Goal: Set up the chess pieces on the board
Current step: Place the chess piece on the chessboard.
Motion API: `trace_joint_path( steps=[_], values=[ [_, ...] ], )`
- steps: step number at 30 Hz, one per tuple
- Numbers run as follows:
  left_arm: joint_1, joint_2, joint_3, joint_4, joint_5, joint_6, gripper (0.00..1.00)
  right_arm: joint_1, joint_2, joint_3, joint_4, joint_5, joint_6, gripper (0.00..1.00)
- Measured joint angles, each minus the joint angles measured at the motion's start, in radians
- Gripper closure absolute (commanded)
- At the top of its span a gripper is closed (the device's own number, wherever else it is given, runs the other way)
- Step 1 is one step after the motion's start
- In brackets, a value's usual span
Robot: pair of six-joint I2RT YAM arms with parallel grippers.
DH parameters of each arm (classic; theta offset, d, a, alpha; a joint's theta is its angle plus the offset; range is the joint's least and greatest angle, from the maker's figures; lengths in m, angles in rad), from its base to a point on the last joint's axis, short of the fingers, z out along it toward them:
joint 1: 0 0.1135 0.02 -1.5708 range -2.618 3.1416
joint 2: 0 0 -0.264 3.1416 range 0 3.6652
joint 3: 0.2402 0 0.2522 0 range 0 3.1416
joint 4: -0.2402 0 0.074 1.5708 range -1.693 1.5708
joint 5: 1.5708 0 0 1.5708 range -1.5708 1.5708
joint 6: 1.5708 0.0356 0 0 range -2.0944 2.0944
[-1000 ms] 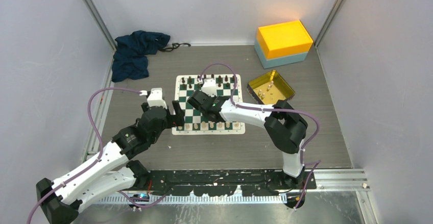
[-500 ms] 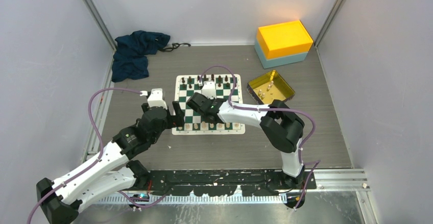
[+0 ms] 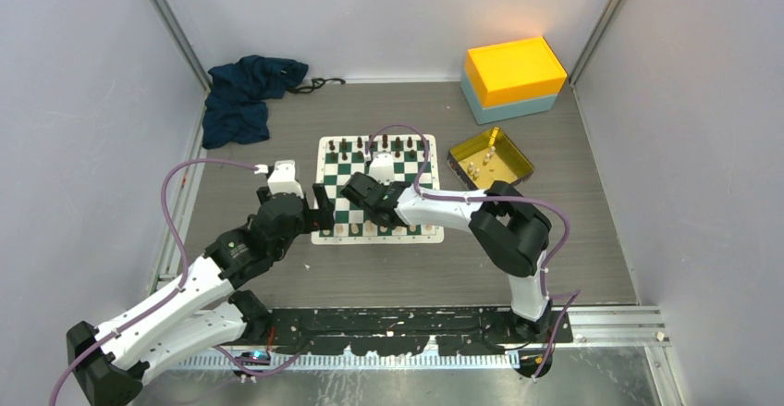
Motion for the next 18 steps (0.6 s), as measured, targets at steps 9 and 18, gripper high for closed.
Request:
trace_joint_path(
  steps=[9, 18],
  values=[
    [0.0, 0.0, 0.0, 0.0, 0.0, 0.0, 0.05, 0.0, 0.0, -0.002, 0.0, -0.014, 0.02, 0.99],
    [0.0, 0.0, 0.0, 0.0, 0.0, 0.0, 0.05, 0.0, 0.0, -0.006, -0.004, -0.018, 0.033, 0.99]
  ],
)
